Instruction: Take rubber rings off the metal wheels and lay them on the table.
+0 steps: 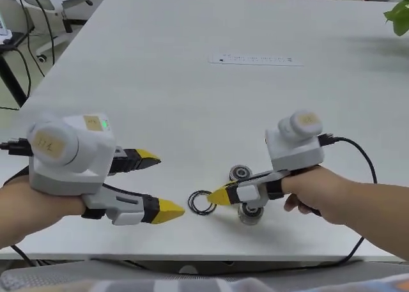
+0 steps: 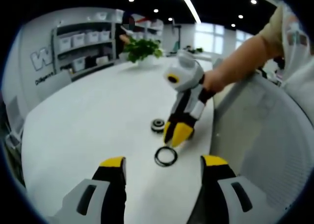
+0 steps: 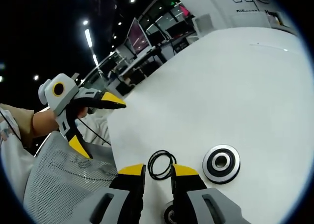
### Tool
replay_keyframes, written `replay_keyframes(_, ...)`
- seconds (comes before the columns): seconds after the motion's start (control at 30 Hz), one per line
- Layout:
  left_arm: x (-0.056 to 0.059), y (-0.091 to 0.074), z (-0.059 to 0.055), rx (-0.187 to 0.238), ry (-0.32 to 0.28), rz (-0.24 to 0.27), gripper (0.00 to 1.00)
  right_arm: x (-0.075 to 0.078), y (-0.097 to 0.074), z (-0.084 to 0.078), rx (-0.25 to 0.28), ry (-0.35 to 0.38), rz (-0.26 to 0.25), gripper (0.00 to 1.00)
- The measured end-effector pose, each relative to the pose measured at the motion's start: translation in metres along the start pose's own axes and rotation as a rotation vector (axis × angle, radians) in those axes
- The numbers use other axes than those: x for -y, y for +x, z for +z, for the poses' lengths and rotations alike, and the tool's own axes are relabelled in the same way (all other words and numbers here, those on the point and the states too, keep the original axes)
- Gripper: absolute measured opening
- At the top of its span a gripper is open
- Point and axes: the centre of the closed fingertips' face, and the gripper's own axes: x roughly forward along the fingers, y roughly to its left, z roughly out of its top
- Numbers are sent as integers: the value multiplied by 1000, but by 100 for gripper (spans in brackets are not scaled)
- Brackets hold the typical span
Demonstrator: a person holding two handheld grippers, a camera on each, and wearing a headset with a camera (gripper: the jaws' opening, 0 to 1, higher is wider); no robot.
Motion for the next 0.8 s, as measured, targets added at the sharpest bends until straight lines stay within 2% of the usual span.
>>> replay_keyframes(0.33,-6,9,10,-1,7,-6,61,0,-20,16,52,-27,-5,23)
replay_keyframes(0.8,-15,36,26,-11,42,-23,59,13,-46,25,98,-79,-69,27)
